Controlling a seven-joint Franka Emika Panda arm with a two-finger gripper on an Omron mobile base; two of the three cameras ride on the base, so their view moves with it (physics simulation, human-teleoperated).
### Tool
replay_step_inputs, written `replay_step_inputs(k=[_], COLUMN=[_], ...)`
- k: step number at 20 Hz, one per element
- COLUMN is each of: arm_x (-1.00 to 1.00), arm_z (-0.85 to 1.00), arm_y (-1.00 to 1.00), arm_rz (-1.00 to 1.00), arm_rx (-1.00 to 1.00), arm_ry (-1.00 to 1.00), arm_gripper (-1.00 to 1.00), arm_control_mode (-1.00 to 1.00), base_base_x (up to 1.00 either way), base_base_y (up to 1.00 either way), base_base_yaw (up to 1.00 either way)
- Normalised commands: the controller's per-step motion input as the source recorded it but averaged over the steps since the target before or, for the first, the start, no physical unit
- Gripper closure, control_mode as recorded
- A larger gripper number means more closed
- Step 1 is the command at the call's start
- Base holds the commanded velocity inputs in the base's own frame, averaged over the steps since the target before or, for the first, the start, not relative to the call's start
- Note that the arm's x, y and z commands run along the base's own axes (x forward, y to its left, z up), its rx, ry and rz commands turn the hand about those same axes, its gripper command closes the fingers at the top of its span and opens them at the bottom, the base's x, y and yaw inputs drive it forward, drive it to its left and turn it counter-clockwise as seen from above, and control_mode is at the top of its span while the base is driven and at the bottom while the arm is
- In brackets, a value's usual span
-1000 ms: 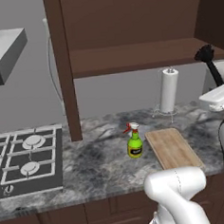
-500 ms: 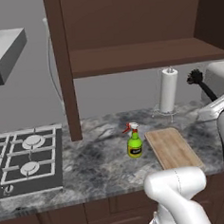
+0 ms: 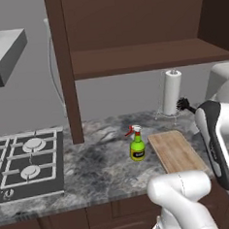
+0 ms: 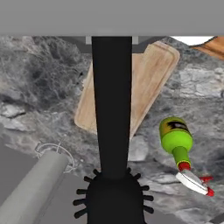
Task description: Grab the spray bottle from the cabinet, then place it next to the cutting board for sanitizing. Then grab the dish brush from the countertop next to the sink and place it next to the cutting board.
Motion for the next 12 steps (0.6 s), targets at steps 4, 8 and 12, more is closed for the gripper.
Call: replay_step_inputs(k=[4, 8, 12], arm_x=[0.23, 0.19, 0.31], arm_z=[-0.73, -0.53, -0.41], arm_y=[-0.14, -0.23, -0.32], arm_rz=[-0.05, -0.18, -0.21], arm_rx=[-0.05, -0.04, -0.01], arm_ry=[0.17, 0.1, 0.1], arm_gripper=[1.0, 1.0, 1.0], arm_control_mode=[-1.0, -1.0, -1.0], base_base_x=[0.0, 0.0, 0.0], base_base_y=[0.0, 0.0, 0.0], base_base_yaw=[0.0, 0.0, 0.0])
